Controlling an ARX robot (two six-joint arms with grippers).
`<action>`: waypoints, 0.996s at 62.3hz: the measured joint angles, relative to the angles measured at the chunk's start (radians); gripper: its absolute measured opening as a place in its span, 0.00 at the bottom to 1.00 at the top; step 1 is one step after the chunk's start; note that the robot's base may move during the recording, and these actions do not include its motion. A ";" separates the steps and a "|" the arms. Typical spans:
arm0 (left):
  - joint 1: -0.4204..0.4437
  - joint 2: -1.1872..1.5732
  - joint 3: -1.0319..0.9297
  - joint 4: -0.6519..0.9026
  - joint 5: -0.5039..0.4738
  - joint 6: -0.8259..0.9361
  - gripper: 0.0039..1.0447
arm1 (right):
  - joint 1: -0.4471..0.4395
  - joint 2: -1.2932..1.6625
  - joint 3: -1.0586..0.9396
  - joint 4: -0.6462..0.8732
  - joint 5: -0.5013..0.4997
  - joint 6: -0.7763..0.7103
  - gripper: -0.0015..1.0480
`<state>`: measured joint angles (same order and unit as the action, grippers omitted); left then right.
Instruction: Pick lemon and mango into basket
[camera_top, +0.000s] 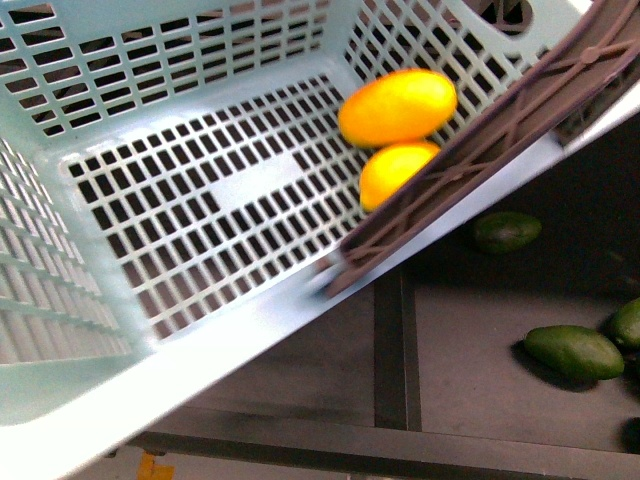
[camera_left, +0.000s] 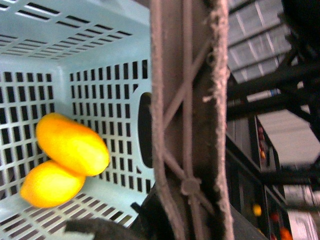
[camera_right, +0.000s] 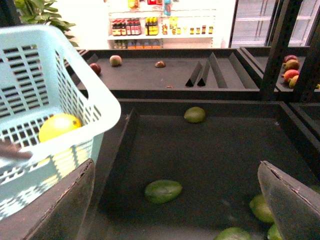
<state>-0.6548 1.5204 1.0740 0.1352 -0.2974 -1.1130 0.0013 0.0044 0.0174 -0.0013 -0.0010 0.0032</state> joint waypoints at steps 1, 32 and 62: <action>-0.002 0.008 0.003 0.004 -0.026 -0.004 0.04 | 0.000 0.000 0.000 0.000 0.000 0.000 0.92; 0.185 0.380 0.224 0.031 -0.060 -0.166 0.04 | 0.000 0.000 0.000 0.000 0.001 0.000 0.92; 0.302 0.671 0.466 0.010 -0.048 -0.343 0.04 | 0.000 0.000 0.000 0.000 0.000 0.000 0.92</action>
<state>-0.3527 2.1914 1.5402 0.1448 -0.3450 -1.4555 0.0013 0.0040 0.0174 -0.0013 -0.0006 0.0032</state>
